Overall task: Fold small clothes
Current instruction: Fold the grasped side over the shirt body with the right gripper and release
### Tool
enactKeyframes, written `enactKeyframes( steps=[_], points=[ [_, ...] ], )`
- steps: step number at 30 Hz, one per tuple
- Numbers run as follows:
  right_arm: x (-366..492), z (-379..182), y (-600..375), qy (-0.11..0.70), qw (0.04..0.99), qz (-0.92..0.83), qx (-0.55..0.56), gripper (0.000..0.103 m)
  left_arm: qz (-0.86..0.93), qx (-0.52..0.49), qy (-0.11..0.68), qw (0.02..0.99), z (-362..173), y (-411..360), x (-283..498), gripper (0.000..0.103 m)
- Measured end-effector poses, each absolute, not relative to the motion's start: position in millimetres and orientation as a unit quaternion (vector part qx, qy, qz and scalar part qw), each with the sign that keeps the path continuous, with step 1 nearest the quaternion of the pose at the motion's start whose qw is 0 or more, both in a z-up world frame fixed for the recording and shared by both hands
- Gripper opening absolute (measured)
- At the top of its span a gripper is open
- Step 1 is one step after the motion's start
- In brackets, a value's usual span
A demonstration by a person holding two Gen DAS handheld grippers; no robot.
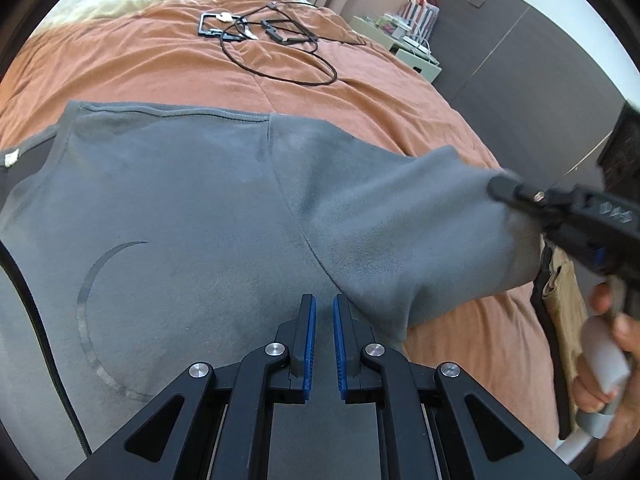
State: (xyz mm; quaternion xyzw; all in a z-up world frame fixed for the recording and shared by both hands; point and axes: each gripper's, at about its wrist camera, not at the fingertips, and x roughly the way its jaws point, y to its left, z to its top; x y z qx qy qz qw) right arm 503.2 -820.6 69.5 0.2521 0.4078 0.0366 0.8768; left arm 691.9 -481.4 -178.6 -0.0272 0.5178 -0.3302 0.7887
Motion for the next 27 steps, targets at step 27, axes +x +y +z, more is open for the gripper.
enactKeyframes(
  steps=[27],
  points=[
    [522.6,97.6,-735.6,0.430,0.877,0.103,0.186,0.001,-0.319,-0.082,0.535,0.778,-174.1,-415.1,704.7,0.010]
  ],
)
